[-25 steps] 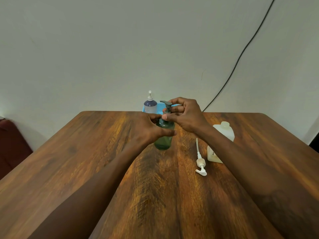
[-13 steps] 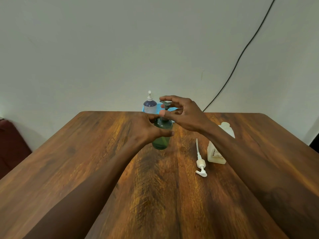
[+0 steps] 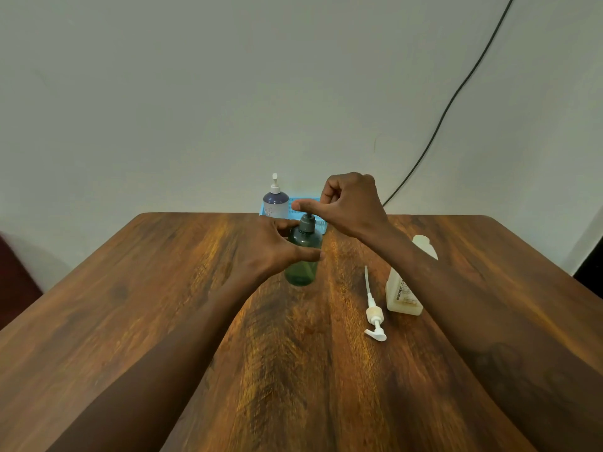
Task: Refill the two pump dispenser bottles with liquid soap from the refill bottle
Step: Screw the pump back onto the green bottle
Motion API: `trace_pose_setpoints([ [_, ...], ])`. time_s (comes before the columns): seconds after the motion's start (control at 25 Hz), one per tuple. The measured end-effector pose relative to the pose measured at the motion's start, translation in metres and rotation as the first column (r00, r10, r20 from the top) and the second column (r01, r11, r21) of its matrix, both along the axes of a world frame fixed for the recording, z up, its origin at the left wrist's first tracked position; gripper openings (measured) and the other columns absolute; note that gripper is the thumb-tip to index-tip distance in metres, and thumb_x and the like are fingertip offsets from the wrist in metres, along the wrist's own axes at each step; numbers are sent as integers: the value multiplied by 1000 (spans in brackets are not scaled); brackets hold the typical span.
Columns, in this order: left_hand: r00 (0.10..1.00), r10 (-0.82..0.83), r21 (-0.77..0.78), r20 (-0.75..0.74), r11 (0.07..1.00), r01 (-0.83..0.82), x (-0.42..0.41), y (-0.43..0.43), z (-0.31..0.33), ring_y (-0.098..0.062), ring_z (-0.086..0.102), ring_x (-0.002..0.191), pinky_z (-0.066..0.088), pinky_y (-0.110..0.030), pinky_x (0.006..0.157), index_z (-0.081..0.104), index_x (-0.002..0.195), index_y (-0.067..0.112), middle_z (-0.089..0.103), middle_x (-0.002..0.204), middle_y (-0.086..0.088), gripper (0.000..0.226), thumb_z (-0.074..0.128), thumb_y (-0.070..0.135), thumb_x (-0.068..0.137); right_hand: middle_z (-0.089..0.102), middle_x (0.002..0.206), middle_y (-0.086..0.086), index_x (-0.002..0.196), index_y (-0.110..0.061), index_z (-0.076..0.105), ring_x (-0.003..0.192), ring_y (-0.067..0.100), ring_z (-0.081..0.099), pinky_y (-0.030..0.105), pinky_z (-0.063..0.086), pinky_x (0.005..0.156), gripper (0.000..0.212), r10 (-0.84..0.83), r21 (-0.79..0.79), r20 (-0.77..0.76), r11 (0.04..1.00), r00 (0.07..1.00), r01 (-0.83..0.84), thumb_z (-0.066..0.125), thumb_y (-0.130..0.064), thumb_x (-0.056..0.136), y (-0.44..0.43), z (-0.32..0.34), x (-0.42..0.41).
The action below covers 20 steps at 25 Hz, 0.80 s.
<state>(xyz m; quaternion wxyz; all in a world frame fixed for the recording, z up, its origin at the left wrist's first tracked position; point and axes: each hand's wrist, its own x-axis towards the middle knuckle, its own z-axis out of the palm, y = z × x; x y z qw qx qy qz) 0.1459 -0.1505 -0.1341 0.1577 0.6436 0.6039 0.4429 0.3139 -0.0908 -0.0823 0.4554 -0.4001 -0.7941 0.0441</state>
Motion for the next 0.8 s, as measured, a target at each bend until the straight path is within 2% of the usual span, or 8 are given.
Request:
trace_pose_setpoints([
  [0.12, 999, 42, 36, -24, 998, -41, 10, 7, 1, -11, 71, 100, 59, -24, 83, 73, 126, 15, 75, 120, 0, 75, 96, 44, 60, 55, 46, 3, 46, -17, 47, 42, 13, 44, 31, 45, 49, 50, -89, 24, -32, 996, 996, 89, 73, -43, 80, 1, -1, -10],
  [0.24, 996, 84, 66, -9, 994, -83, 17, 16, -3, -14, 72, 102, 61, -32, 88, 72, 125, 13, 75, 122, -2, 78, 96, 46, 59, 50, 44, 7, 46, -9, 53, 41, 12, 41, 32, 45, 48, 43, -183, -84, -64, 981, 981, 177, 69, -33, 78, 3, 3, -16],
  [0.32, 997, 77, 74, -4, 994, -77, 18, 21, -6, -13, 72, 100, 61, -30, 87, 73, 124, 14, 75, 121, -1, 78, 95, 48, 58, 52, 46, 6, 48, -9, 55, 41, 12, 44, 29, 44, 49, 48, -197, -129, -72, 974, 978, 187, 73, -39, 81, 4, 2, -18],
  [0.44, 998, 64, 82, 23, 994, -66, 16, 25, -5, -10, 71, 93, 59, -23, 81, 75, 121, 14, 77, 117, 0, 74, 96, 46, 58, 54, 48, 5, 51, -8, 56, 43, 9, 45, 25, 39, 49, 65, -123, -100, -127, 989, 984, 111, 72, -64, 81, 7, -1, -14],
  [0.52, 997, 55, 92, 53, 994, -60, 12, 31, 0, -5, 68, 83, 58, -19, 74, 76, 116, 13, 77, 110, 1, 70, 97, 44, 56, 60, 55, -1, 63, -10, 63, 49, 7, 52, 17, 42, 52, 61, -44, -99, -183, 995, 982, 26, 76, -68, 74, 11, -2, -8],
  [0.6, 997, 54, 124, 46, 991, -60, 7, 43, 9, -1, 69, 77, 61, -23, 70, 79, 106, 17, 79, 98, 5, 62, 97, 46, 54, 70, 74, -8, 85, -17, 70, 65, 0, 63, 10, 46, 60, 54, -8, -165, -131, 986, 991, -14, 82, -67, 67, 21, -1, -3],
  [0.68, 999, 26, 171, 27, 985, -31, 3, 63, 21, 0, 72, 77, 64, -29, 73, 81, 100, 23, 79, 90, 9, 54, 95, 49, 54, 74, 91, -11, 104, -21, 73, 82, -1, 68, 16, 54, 71, 55, 0, -200, -54, 980, 999, -11, 85, -61, 68, 38, 4, -3],
  [0.8, 999, 27, 202, 37, 979, -34, 0, 104, 38, -3, 74, 78, 63, -31, 78, 82, 99, 23, 80, 87, 8, 50, 95, 45, 56, 78, 99, -10, 108, -24, 79, 92, 1, 71, 32, 60, 83, 41, -15, -186, -94, 982, 995, -3, 83, -49, 75, 73, 12, -12],
])
